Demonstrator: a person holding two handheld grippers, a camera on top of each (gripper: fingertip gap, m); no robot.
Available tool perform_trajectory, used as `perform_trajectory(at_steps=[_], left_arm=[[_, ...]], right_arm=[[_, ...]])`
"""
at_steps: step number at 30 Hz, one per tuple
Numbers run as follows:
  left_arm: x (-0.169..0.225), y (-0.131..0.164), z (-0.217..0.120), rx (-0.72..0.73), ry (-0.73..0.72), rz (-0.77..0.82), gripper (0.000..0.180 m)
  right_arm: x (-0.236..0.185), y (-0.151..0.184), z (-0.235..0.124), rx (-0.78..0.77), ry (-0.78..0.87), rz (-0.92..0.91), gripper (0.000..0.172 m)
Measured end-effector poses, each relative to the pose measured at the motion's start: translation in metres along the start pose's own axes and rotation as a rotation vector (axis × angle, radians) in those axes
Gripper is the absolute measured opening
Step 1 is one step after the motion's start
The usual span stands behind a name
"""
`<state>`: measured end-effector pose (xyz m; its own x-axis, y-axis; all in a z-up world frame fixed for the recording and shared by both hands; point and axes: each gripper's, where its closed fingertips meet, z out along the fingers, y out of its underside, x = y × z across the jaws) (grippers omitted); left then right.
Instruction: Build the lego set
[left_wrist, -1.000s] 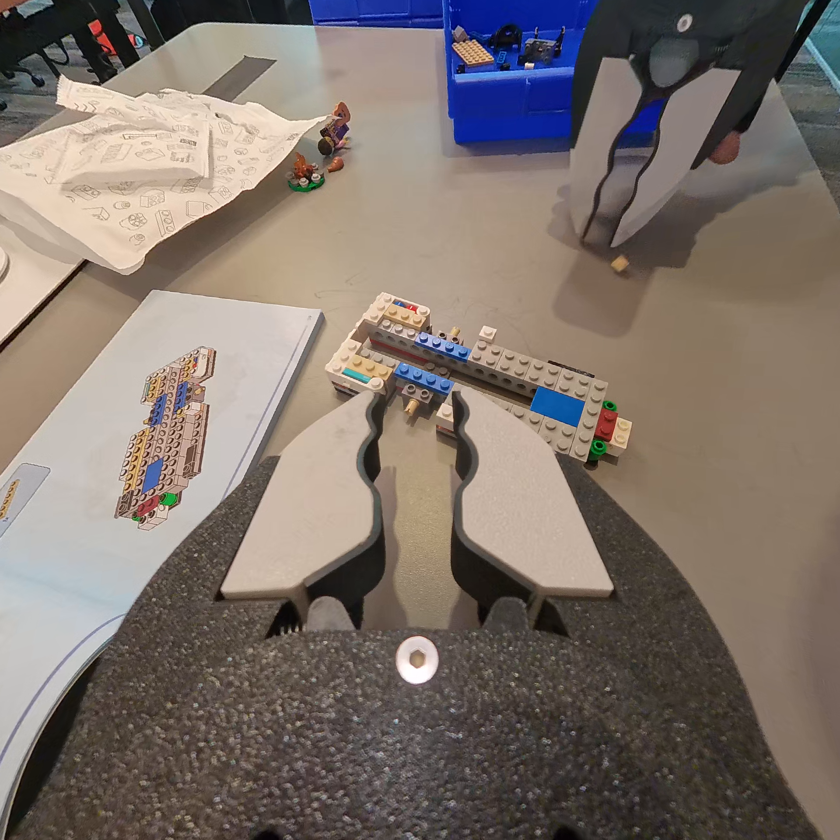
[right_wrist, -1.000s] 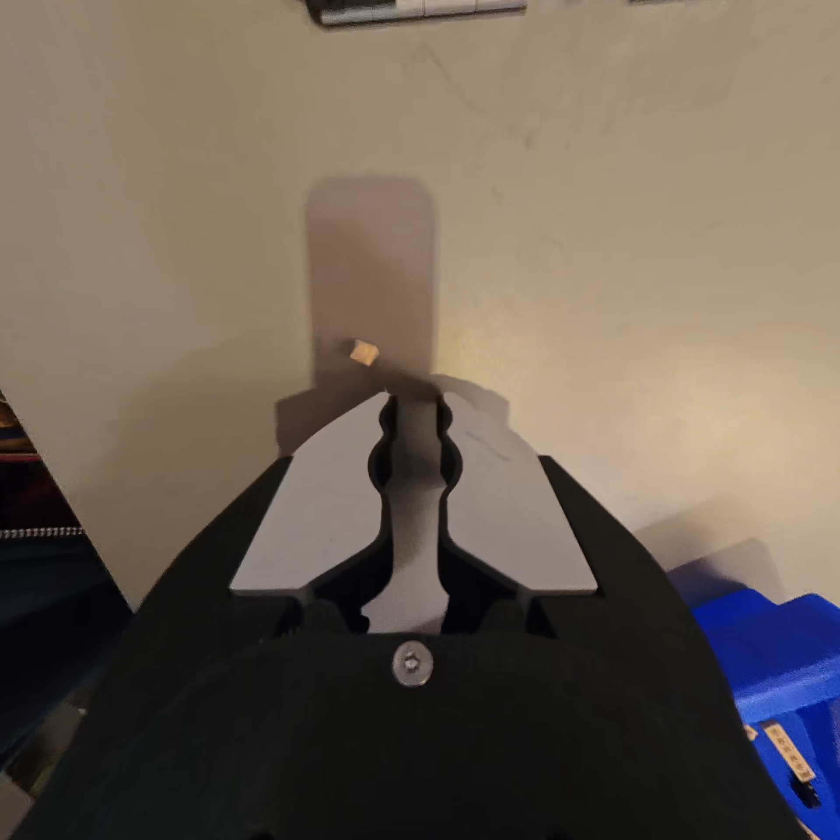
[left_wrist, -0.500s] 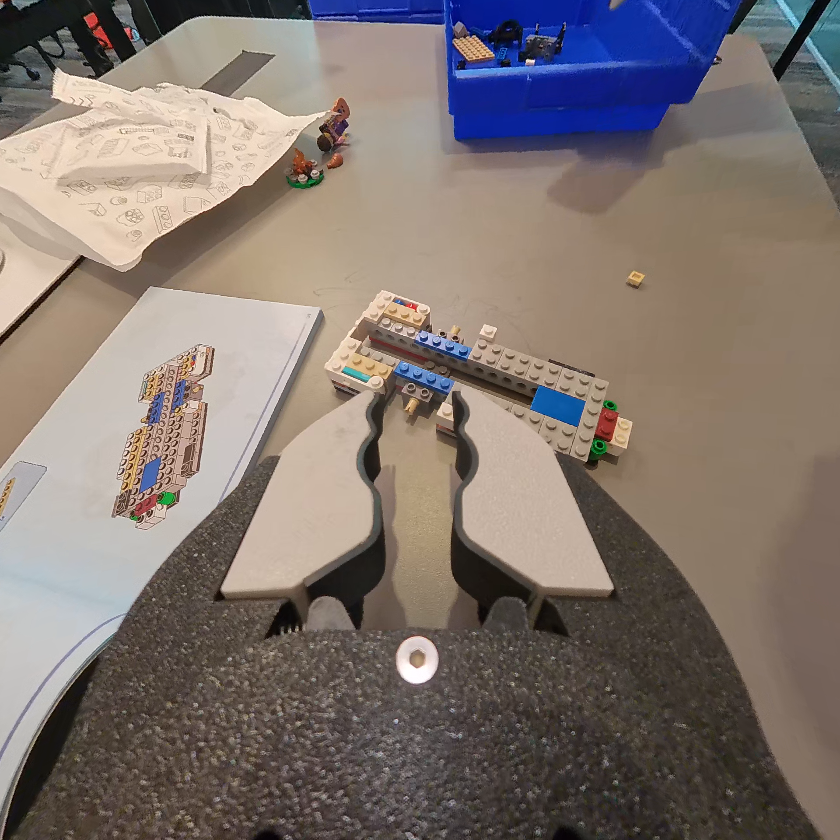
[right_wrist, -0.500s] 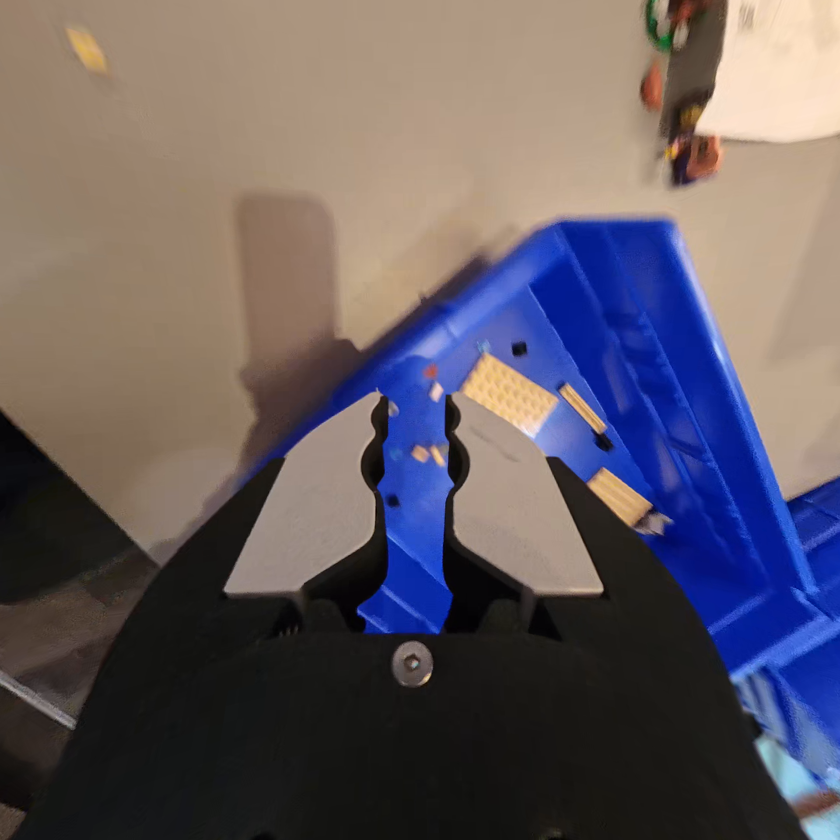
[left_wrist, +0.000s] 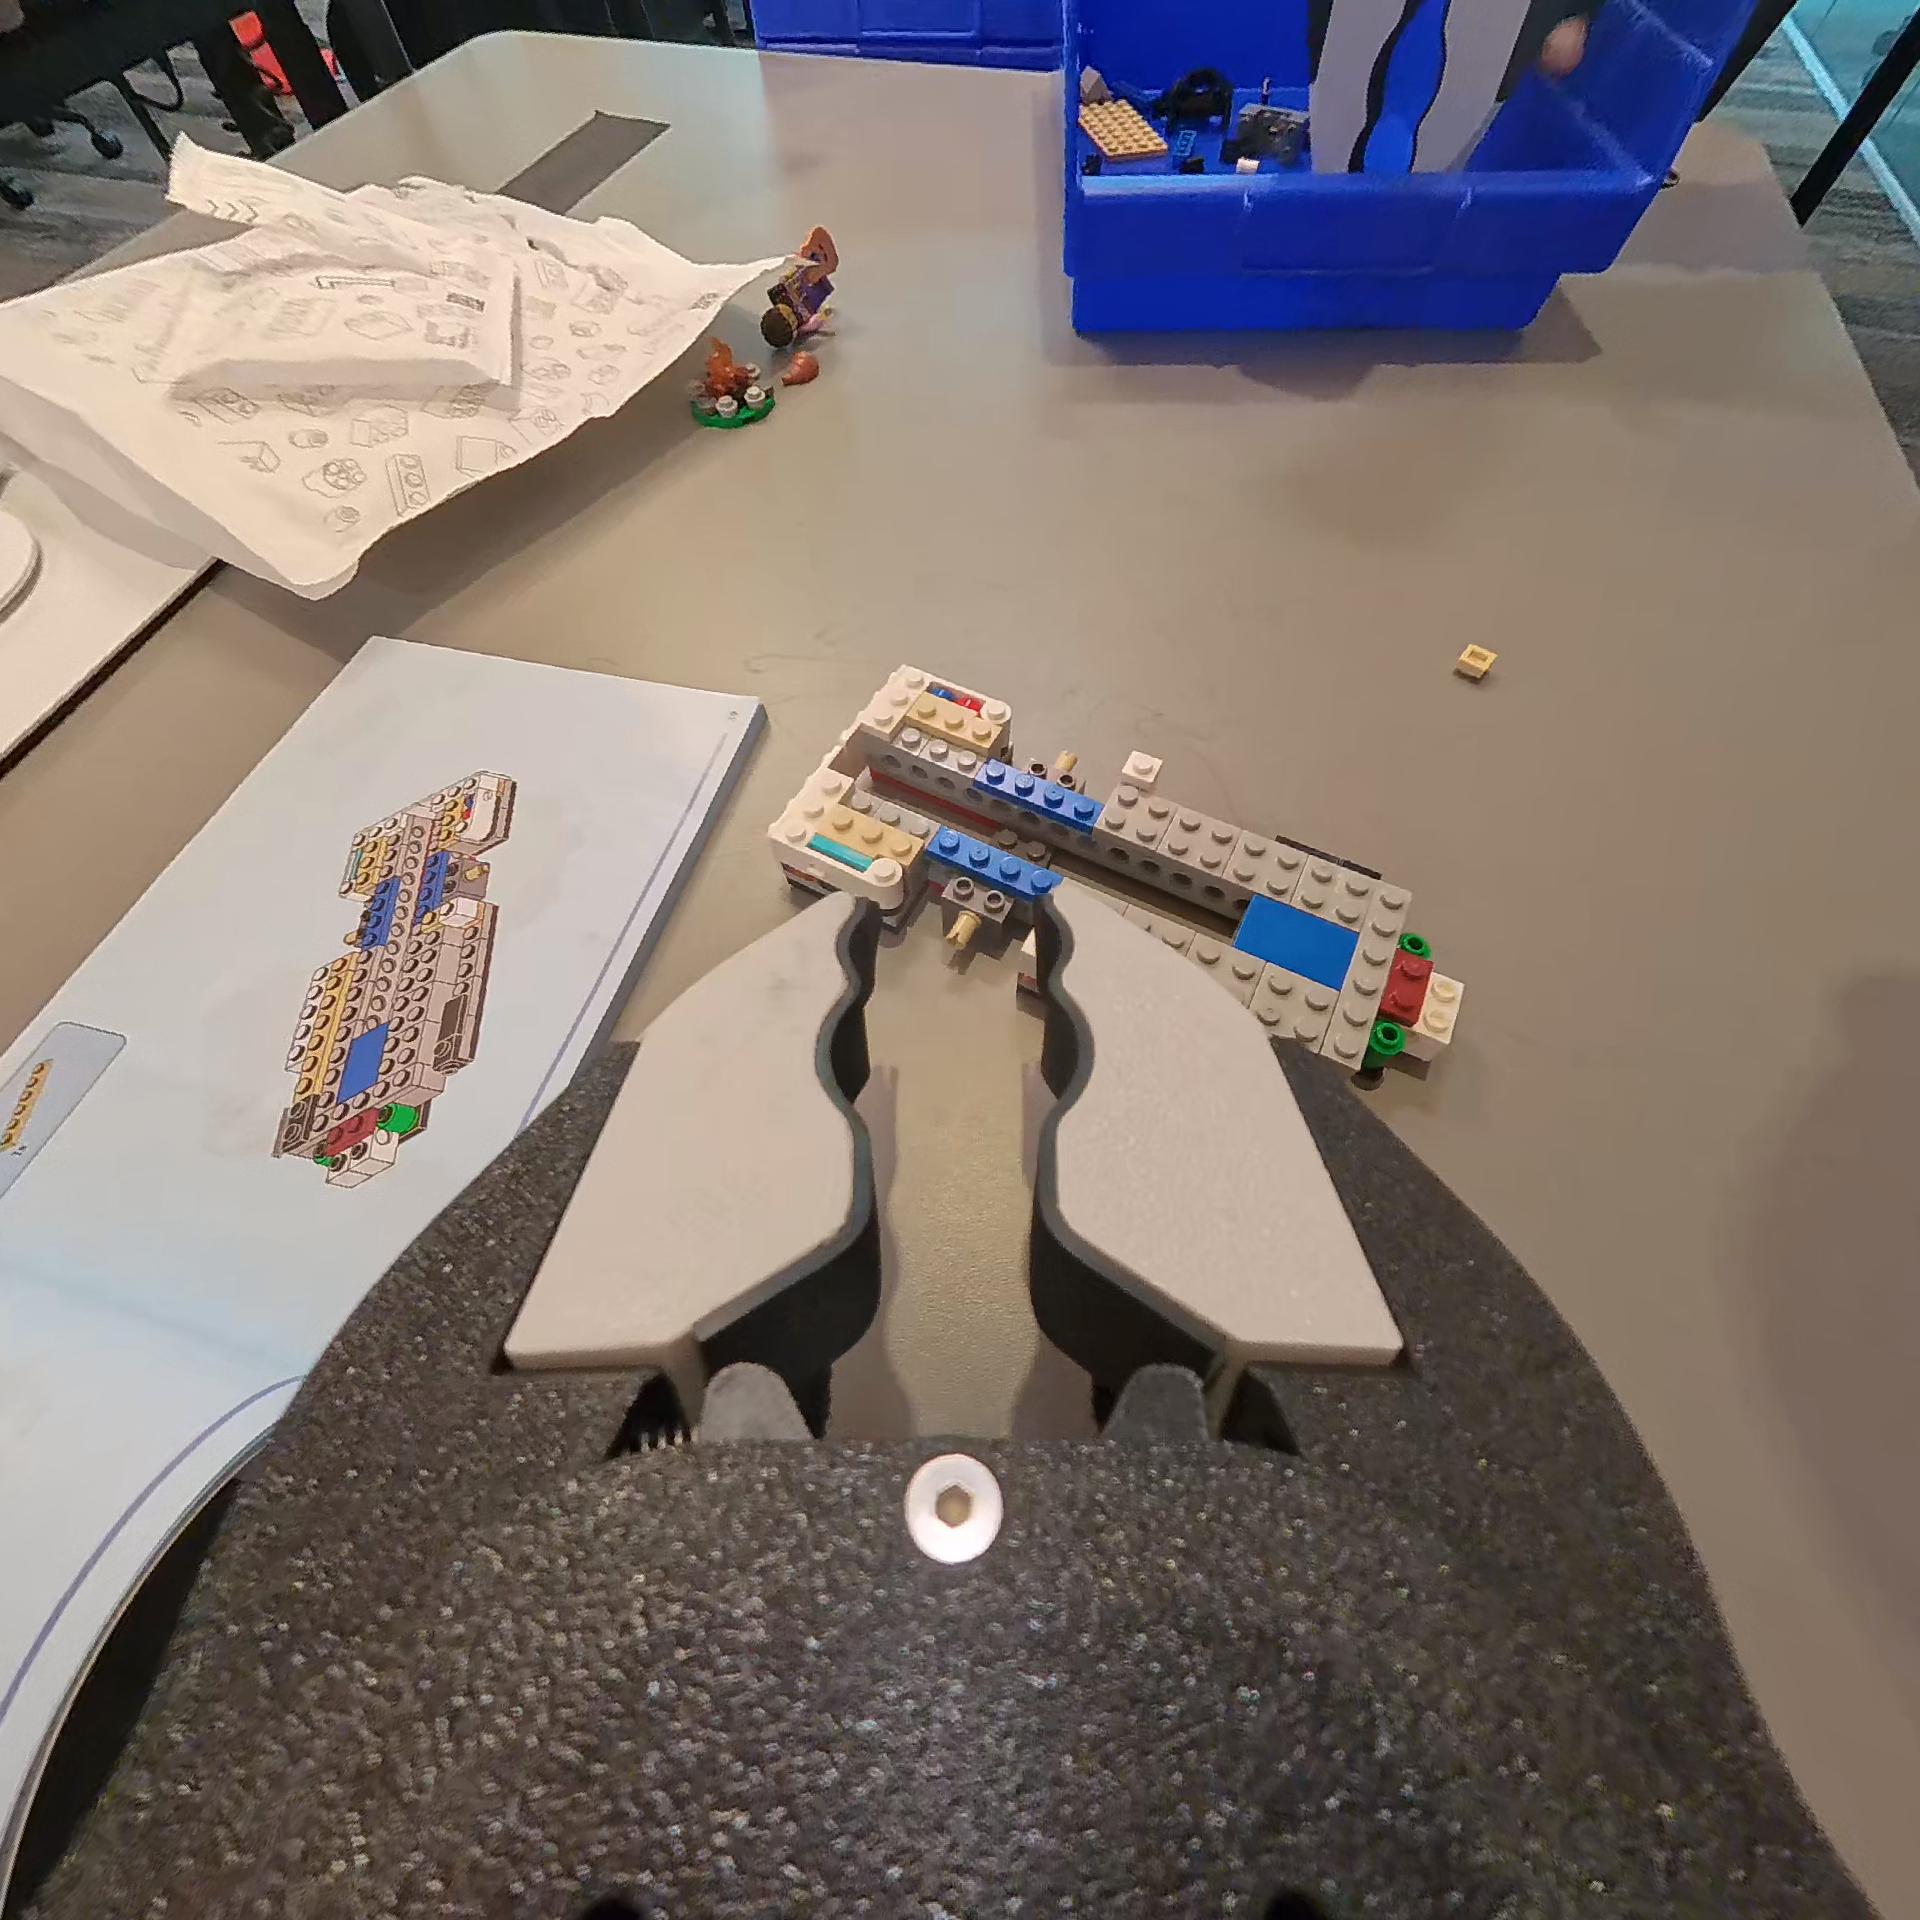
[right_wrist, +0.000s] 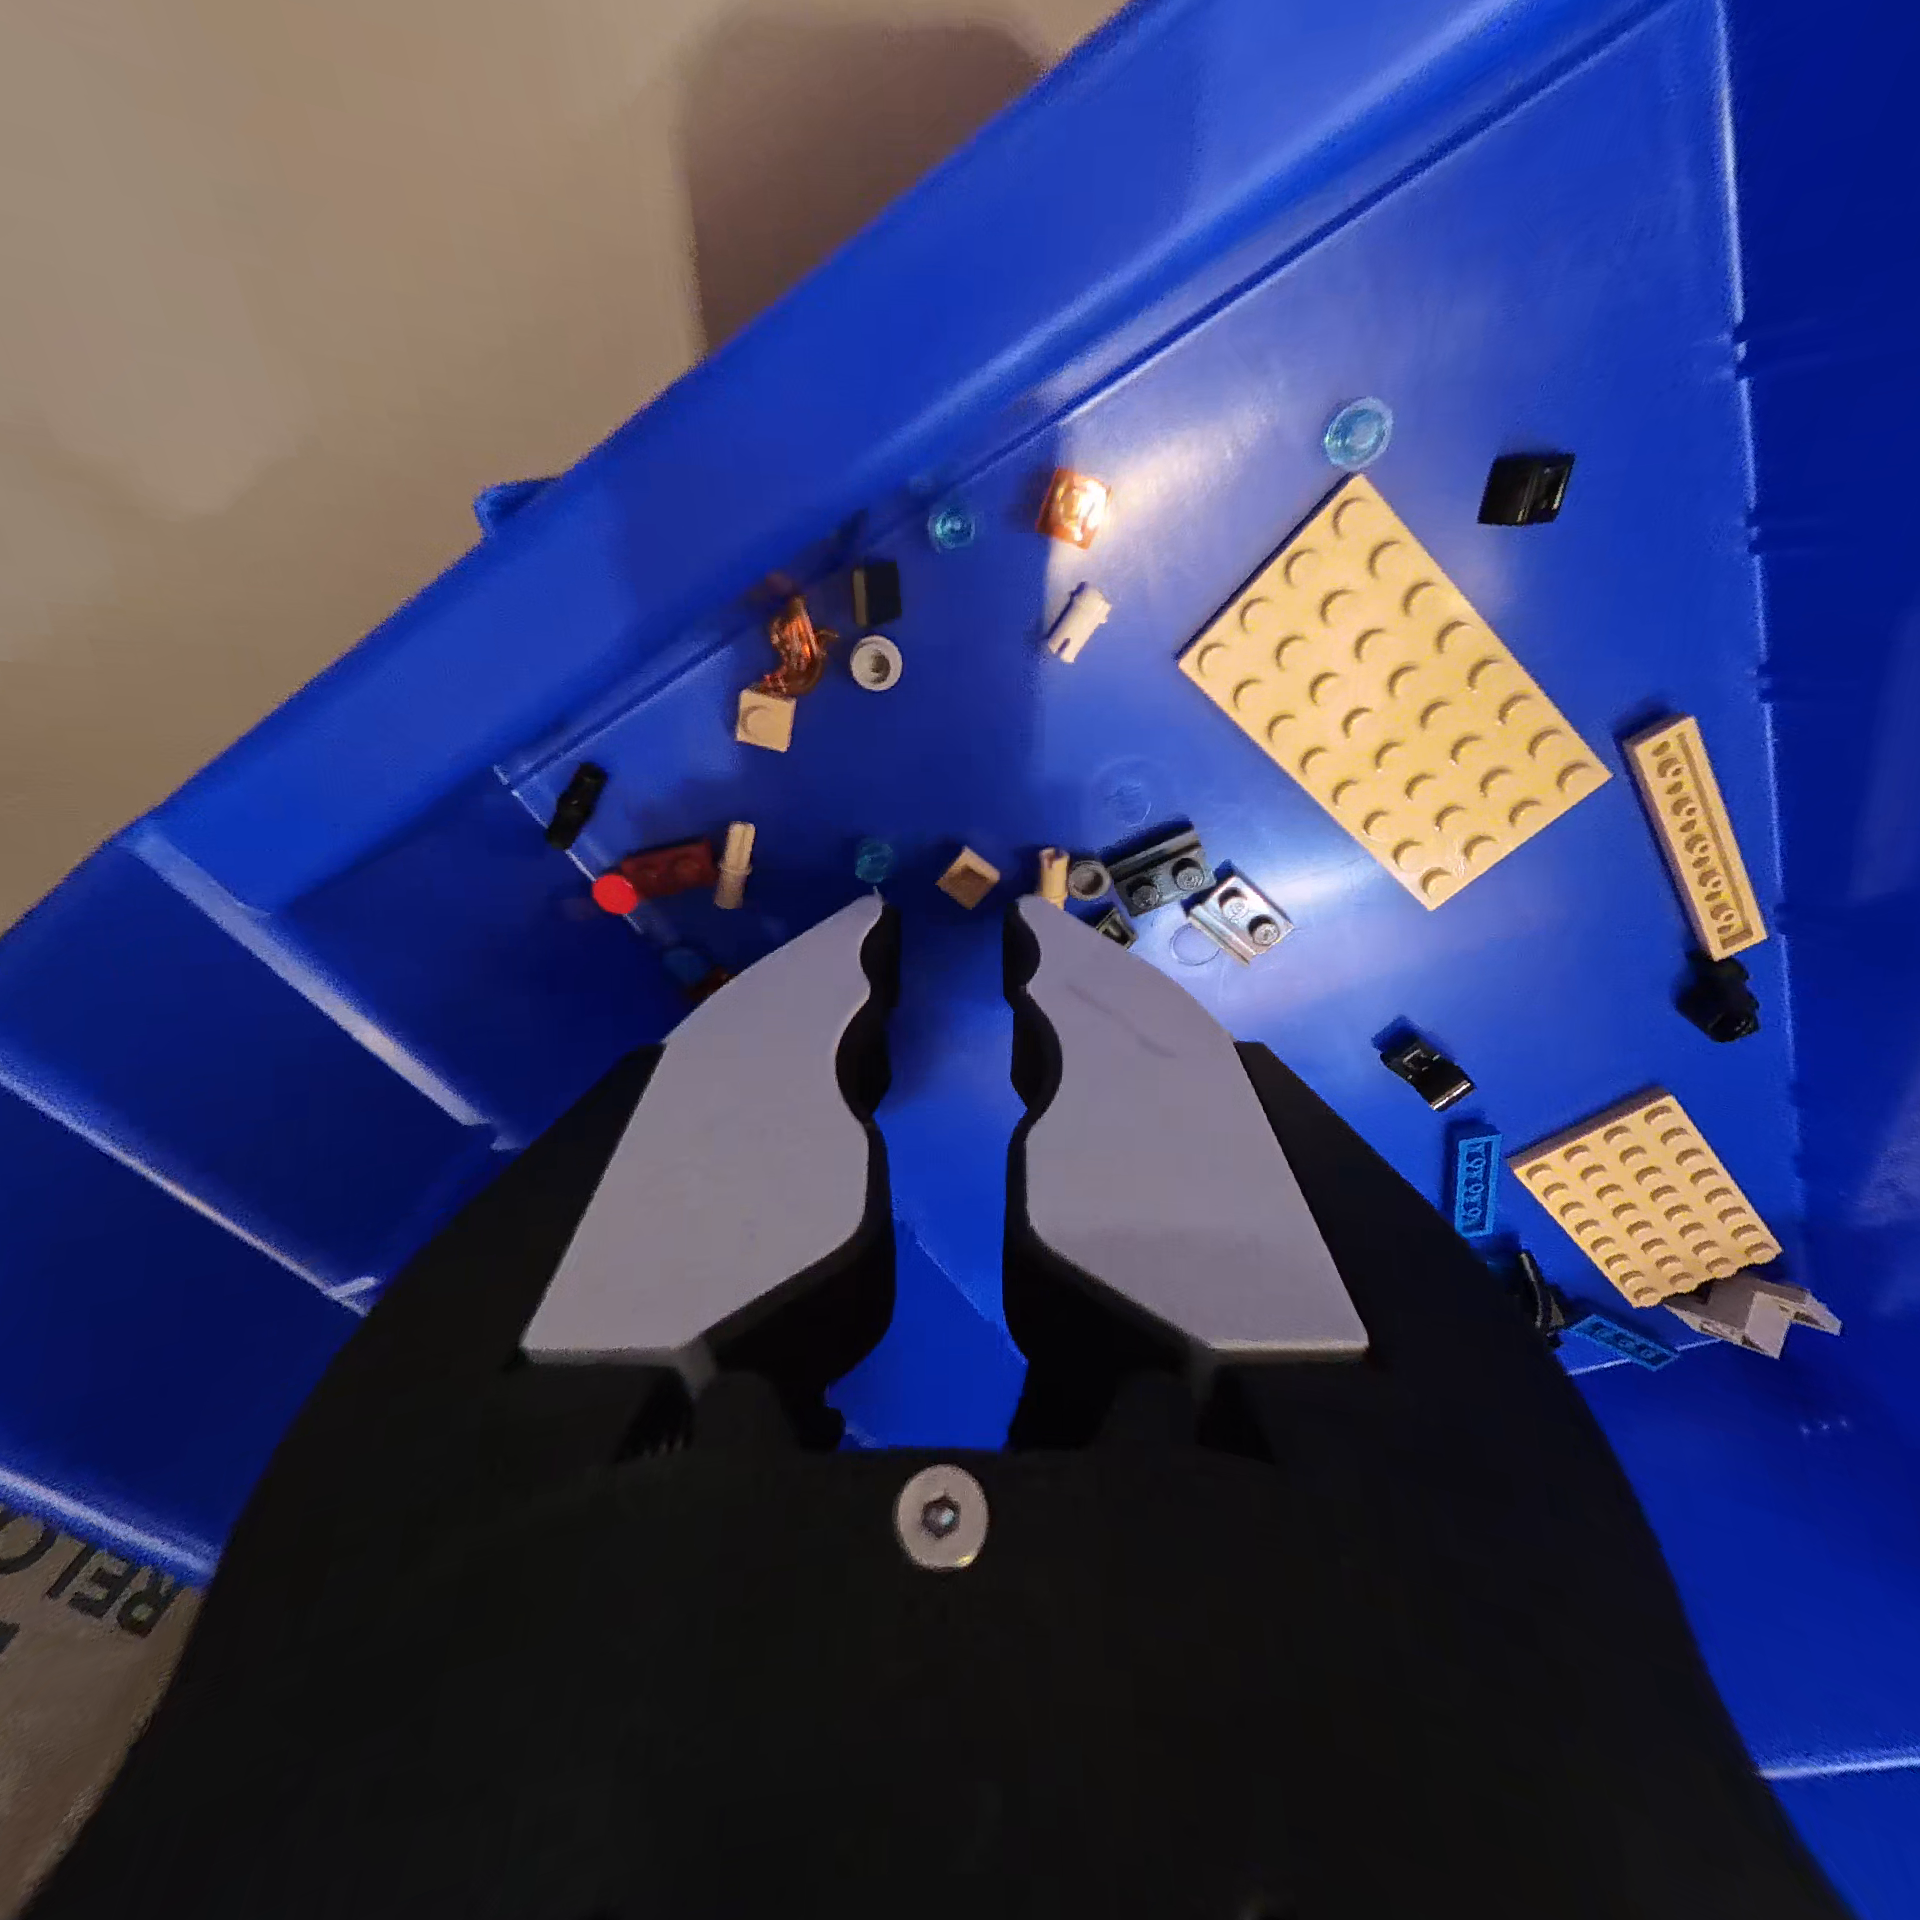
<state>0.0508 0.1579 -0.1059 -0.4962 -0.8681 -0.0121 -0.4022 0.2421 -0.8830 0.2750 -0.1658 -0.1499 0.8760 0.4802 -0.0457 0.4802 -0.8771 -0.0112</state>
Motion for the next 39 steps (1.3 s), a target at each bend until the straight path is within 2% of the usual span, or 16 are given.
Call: perform_trajectory(at_steps=[7,13,17,21,24,27,34,36,39], left_arm=[[0.001,0.0,0.0,0.001,0.001,0.01,0.029],[0.001,-0.001,-0.001,0.005,-0.005,0.016,0.029],[0.002,0.0,-0.001,0.002,-0.004,0.017,0.029],[0.007,0.004,0.002,-0.033,0.007,0.035,0.029],[0.011,0.007,0.003,-0.053,0.013,0.049,0.029],[0.013,0.009,0.005,-0.07,0.012,0.059,0.029],[0.017,0.014,0.009,-0.111,0.005,0.1,0.029],[0.017,0.014,0.009,-0.11,0.005,0.1,0.029],[0.017,0.014,0.009,-0.109,0.01,0.096,0.029]], right_arm=[[0.004,-0.005,0.002,0.018,0.015,-0.007,0.011],[0.0,-0.005,-0.001,0.01,0.003,-0.007,0.011],[0.0,-0.011,-0.022,0.016,0.05,-0.006,0.011],[-0.008,-0.032,-0.05,0.043,0.087,-0.033,0.011],[-0.015,-0.062,-0.065,0.085,0.112,-0.044,0.011],[-0.025,-0.108,-0.069,0.166,0.132,-0.023,0.011],[-0.067,-0.248,-0.033,0.514,0.048,-0.007,0.011],[-0.067,-0.271,-0.022,0.562,0.029,0.002,0.011],[-0.061,-0.289,-0.01,0.597,0.047,0.006,0.011]])
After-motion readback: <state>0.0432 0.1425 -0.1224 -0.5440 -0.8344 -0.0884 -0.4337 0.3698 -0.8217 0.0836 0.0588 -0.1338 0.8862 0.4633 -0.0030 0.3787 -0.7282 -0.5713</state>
